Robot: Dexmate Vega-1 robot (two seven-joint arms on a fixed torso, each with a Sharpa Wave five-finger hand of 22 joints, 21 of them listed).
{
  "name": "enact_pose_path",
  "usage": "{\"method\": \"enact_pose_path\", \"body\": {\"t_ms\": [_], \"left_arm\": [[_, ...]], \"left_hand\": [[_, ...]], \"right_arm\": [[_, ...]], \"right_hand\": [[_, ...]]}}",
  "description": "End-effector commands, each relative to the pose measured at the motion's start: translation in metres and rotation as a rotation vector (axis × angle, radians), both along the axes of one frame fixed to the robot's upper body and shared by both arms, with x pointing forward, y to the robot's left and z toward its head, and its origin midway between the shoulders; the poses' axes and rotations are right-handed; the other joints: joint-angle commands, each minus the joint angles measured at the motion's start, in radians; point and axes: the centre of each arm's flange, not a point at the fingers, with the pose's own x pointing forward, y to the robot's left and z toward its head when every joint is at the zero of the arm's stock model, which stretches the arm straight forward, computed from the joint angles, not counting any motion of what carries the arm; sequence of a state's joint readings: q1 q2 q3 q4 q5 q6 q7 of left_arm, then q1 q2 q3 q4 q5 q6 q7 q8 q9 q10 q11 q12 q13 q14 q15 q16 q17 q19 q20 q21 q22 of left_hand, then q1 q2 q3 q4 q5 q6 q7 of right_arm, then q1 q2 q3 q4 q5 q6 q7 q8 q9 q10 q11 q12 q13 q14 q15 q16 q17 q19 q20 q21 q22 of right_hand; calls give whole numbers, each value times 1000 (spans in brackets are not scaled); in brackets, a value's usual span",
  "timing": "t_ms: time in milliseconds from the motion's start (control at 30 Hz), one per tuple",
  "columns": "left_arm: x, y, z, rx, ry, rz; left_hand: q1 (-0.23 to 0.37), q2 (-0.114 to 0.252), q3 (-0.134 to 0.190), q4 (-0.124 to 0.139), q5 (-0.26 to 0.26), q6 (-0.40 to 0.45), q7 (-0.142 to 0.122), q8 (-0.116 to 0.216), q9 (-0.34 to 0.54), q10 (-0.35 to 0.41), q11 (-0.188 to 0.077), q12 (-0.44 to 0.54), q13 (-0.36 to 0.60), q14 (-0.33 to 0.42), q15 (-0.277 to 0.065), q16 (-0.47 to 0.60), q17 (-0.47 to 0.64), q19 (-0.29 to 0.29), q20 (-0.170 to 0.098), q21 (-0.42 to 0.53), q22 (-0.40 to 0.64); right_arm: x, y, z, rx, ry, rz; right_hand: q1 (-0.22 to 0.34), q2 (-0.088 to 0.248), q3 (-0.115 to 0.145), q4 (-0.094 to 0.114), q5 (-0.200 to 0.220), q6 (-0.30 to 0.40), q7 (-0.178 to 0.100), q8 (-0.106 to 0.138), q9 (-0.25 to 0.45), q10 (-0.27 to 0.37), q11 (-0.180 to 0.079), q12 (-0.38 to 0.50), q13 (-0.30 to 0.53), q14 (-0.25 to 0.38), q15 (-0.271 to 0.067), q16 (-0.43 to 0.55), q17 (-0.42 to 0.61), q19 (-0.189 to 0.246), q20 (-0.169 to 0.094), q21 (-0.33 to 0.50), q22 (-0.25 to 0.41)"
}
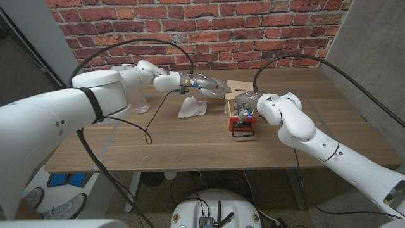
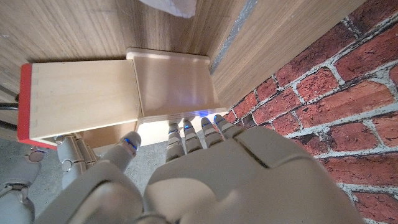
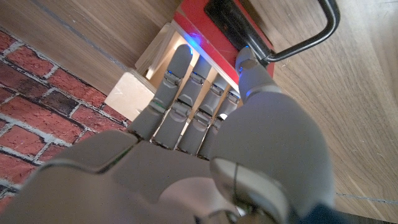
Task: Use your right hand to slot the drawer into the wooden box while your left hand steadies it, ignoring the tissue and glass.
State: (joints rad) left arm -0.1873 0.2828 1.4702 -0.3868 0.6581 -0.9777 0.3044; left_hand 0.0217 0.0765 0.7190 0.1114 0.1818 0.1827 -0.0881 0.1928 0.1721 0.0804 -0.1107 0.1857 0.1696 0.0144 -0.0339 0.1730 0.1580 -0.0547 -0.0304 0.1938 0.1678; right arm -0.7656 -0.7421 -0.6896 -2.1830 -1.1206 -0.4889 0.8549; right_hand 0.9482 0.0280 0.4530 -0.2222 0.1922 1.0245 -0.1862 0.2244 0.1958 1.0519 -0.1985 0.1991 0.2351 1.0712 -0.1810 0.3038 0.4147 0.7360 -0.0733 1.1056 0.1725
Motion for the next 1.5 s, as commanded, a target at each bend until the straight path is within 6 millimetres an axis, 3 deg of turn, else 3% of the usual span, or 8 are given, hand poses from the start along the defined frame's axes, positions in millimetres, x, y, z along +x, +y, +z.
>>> {"method": "enact_pose_path", "body": {"t_ms": [33, 467, 1500], "left_arm": [[0, -1, -2, -5, 8, 2], [1, 0, -1, -10, 10, 6], [3, 1, -1, -17, 12, 22]], "left_hand": [[12, 83, 3, -7, 1, 7, 0, 4, 4, 10, 1, 1, 2, 9, -108, 0, 3, 4, -133, 2, 2], [13, 83, 6, -11, 0, 10, 3, 3, 4, 13, 3, 1, 3, 13, -105, 0, 3, 9, -130, 2, 2], [14, 81, 14, -22, -1, 21, 1, 2, 5, 24, 1, 1, 3, 21, -103, 0, 4, 21, -129, 2, 2]], "right_arm": [[-5, -2, 3, 45, 17, -29], [-8, 1, 1, 74, 6, -48], [5, -4, -4, 9, -75, -33]], "right_hand": [[-16, 27, 62, 59, 6, -4, 4, 1, 1, -10, 0, -2, 5, 18, -51, 5, 4, 10, -130, -1, 1], [-20, 27, 63, 59, 6, -7, 9, 0, 1, -13, 0, -2, 5, 16, -51, 6, 7, 11, -130, -4, 0], [-16, 16, 65, 52, 7, -24, 4, -6, 2, -27, 0, -5, 5, -5, -51, 3, 11, 6, -133, -16, -1]]}}
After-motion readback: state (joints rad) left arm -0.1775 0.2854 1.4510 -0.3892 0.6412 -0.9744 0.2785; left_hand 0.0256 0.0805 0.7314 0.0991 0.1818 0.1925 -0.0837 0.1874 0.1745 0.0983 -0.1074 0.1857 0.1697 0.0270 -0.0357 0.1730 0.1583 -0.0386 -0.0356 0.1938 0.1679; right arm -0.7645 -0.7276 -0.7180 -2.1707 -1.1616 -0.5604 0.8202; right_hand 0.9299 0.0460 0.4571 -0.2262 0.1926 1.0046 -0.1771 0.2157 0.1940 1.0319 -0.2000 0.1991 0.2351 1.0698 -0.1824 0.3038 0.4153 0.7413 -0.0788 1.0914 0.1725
